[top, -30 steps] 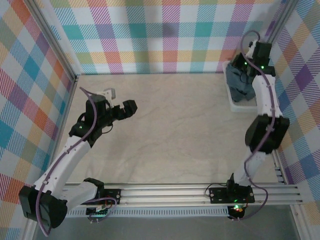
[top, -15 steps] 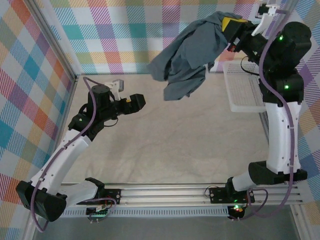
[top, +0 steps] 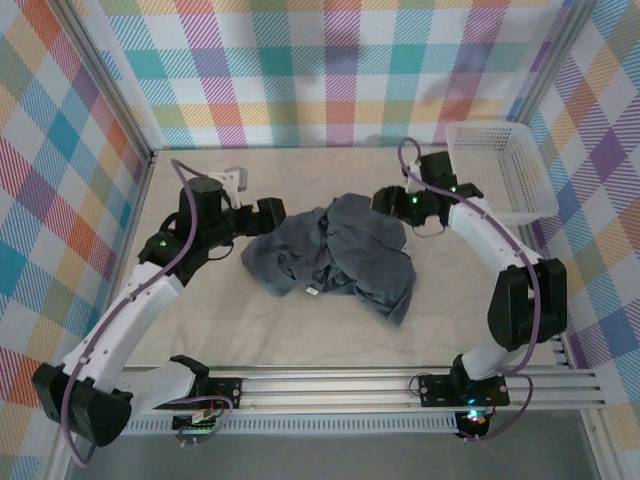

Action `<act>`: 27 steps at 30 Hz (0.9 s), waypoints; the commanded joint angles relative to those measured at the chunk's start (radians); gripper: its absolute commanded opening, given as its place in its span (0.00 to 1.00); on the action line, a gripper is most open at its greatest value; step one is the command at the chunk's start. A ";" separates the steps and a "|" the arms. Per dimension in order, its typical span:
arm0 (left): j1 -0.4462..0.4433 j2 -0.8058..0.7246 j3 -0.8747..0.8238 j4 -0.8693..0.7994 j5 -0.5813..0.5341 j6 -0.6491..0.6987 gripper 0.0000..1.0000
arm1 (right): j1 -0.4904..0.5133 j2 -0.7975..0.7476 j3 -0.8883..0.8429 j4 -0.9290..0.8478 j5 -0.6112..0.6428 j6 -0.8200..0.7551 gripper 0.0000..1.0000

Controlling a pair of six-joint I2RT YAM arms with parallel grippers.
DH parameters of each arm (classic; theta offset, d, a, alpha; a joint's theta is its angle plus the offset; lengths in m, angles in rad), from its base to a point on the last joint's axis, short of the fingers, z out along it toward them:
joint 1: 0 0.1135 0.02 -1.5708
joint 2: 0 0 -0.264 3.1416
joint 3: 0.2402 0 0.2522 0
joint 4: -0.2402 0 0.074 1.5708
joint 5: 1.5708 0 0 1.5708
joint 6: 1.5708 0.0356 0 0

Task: Fold the inside-out t-shirt

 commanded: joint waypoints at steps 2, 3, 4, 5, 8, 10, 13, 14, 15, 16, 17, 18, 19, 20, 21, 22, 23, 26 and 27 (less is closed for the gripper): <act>-0.075 0.120 -0.036 -0.083 0.011 0.018 0.81 | 0.019 -0.106 -0.129 0.013 0.069 0.042 0.64; -0.095 0.136 -0.054 -0.097 -0.029 0.005 0.81 | 0.035 -0.115 -0.176 0.012 0.085 0.041 0.64; -0.107 0.149 -0.075 -0.097 -0.049 -0.007 0.80 | 0.060 -0.126 -0.218 0.010 0.109 0.038 0.64; -0.113 0.163 -0.096 -0.087 -0.052 -0.018 0.80 | 0.084 -0.134 -0.250 0.016 0.125 0.038 0.64; -0.140 0.234 -0.137 -0.027 -0.026 -0.053 0.80 | 0.175 -0.126 -0.310 0.035 0.181 0.040 0.66; -0.160 0.330 -0.130 -0.002 -0.035 -0.085 0.79 | 0.235 -0.091 -0.323 0.075 0.244 0.024 0.68; -0.185 0.450 -0.098 0.020 -0.106 -0.114 0.68 | 0.288 -0.001 -0.290 0.122 0.294 -0.026 0.68; -0.186 0.469 -0.091 0.022 -0.143 -0.130 0.61 | 0.298 0.031 -0.270 0.121 0.307 -0.044 0.63; -0.186 0.489 -0.075 0.006 -0.189 -0.148 0.45 | 0.306 0.060 -0.241 0.110 0.329 -0.063 0.42; -0.184 0.498 -0.054 -0.024 -0.244 -0.160 0.27 | 0.309 0.074 -0.212 0.083 0.359 -0.072 0.16; -0.183 0.498 -0.036 -0.048 -0.283 -0.163 0.11 | 0.309 0.068 -0.197 0.062 0.385 -0.073 0.00; -0.179 0.487 -0.013 -0.083 -0.315 -0.161 0.00 | 0.308 0.039 -0.192 0.054 0.411 -0.082 0.00; -0.176 0.466 0.001 -0.107 -0.345 -0.156 0.00 | 0.308 -0.008 -0.197 0.059 0.431 -0.100 0.00; -0.170 0.434 0.012 -0.128 -0.362 -0.152 0.00 | 0.308 -0.054 -0.204 0.062 0.457 -0.111 0.00; -0.161 0.393 0.025 -0.152 -0.378 -0.148 0.00 | 0.307 -0.113 -0.209 0.061 0.495 -0.122 0.00; -0.148 0.351 0.043 -0.180 -0.390 -0.143 0.00 | 0.304 -0.172 -0.210 0.055 0.533 -0.137 0.00; -0.133 0.309 0.064 -0.209 -0.397 -0.138 0.00 | 0.300 -0.223 -0.206 0.048 0.569 -0.152 0.00; -0.083 0.174 0.172 -0.318 -0.433 -0.103 0.00 | 0.264 -0.404 -0.168 0.023 0.671 -0.198 0.00; -0.070 0.131 0.224 -0.346 -0.448 -0.071 0.00 | 0.246 -0.464 -0.143 0.018 0.704 -0.218 0.00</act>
